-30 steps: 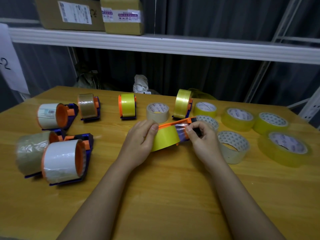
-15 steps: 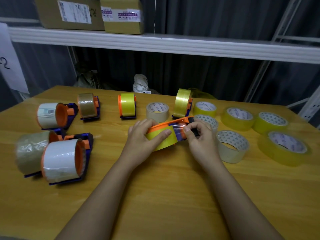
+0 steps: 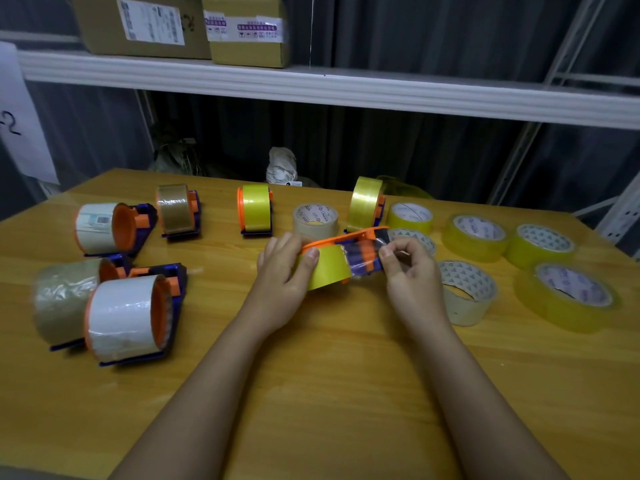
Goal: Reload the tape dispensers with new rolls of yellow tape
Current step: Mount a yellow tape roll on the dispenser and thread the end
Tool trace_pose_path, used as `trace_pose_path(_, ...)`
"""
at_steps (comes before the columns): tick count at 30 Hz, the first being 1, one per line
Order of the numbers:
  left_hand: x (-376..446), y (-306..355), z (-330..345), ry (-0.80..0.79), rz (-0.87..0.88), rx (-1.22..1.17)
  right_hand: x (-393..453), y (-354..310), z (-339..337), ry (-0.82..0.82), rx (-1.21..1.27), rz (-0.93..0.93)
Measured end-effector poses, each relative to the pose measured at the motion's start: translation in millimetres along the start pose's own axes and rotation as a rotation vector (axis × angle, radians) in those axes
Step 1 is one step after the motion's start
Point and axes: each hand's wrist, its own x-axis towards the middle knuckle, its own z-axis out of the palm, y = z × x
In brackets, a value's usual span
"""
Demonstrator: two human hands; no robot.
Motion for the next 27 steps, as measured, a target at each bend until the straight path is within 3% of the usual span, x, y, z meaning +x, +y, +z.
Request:
trace_pose_path(10,0.1,1.8,5.4,0.117,0.007,0.088,-0.4,-1.6,0.2,-0.041,0.103,0.088)
trace_pose_path(27,1.0,0.6,5.3,0.081,0.000,0.071,2.5,-0.2,-0.6,0.052,0.143,0.119)
